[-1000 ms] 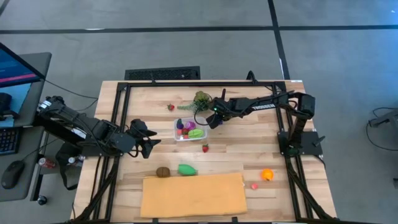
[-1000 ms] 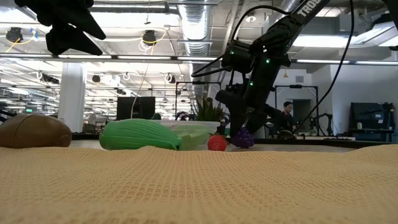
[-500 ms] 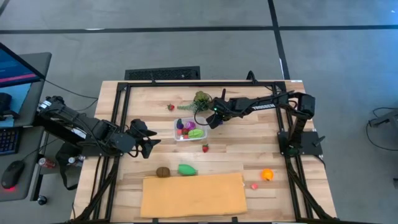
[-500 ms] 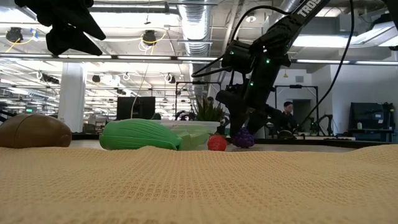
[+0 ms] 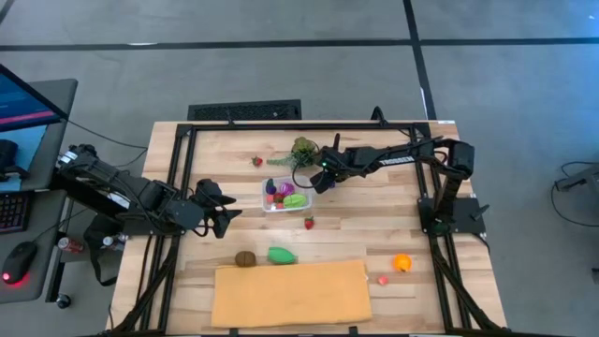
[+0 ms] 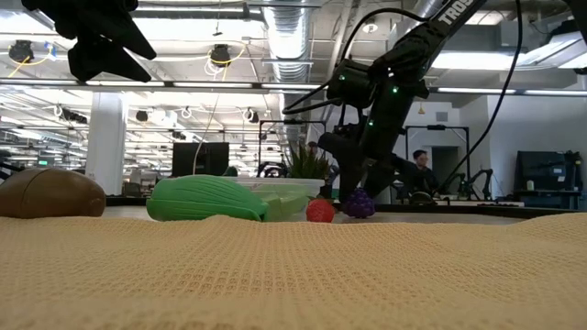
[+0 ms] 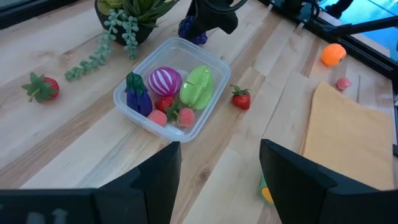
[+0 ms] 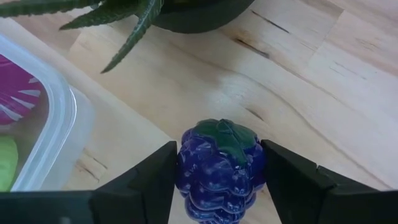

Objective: Pick and placing Produce into tupperware
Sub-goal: Put the purple grapes into the transparent bin

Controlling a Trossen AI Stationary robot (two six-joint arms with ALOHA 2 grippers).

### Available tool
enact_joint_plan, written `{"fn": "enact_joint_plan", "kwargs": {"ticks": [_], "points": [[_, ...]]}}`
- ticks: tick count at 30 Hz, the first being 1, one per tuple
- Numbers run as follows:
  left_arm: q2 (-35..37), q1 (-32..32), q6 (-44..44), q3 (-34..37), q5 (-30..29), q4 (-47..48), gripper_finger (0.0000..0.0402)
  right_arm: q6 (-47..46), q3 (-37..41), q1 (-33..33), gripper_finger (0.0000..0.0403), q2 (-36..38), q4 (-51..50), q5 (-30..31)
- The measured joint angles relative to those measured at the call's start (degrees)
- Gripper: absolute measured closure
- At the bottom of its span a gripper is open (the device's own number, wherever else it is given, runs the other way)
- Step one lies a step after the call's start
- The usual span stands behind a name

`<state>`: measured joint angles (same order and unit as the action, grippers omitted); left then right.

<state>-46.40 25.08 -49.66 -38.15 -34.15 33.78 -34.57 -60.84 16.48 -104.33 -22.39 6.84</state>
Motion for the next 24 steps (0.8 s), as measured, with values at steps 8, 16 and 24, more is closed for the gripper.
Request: {"fn": "enact_joint_plan", "kwargs": {"ticks": [8, 16, 24], "points": [[-0.01, 0.00, -0.01, 0.00, 0.02, 0.13, 0.0193, -1.02, 0.11, -0.02, 0.0188, 1.24, -1.09, -0.86], [0.01, 0.00, 0.01, 0.00, 0.02, 0.15, 0.0193, -1.04, 0.11, -0.41, 0.0188, 3.57, -4.38, -0.97], [0.01, 0.00, 0.54, 0.00, -0.66, 0.06, 0.0193, -1.04, 0.11, -1.61, 0.0189, 7.28, -5.93, -1.05]]}}
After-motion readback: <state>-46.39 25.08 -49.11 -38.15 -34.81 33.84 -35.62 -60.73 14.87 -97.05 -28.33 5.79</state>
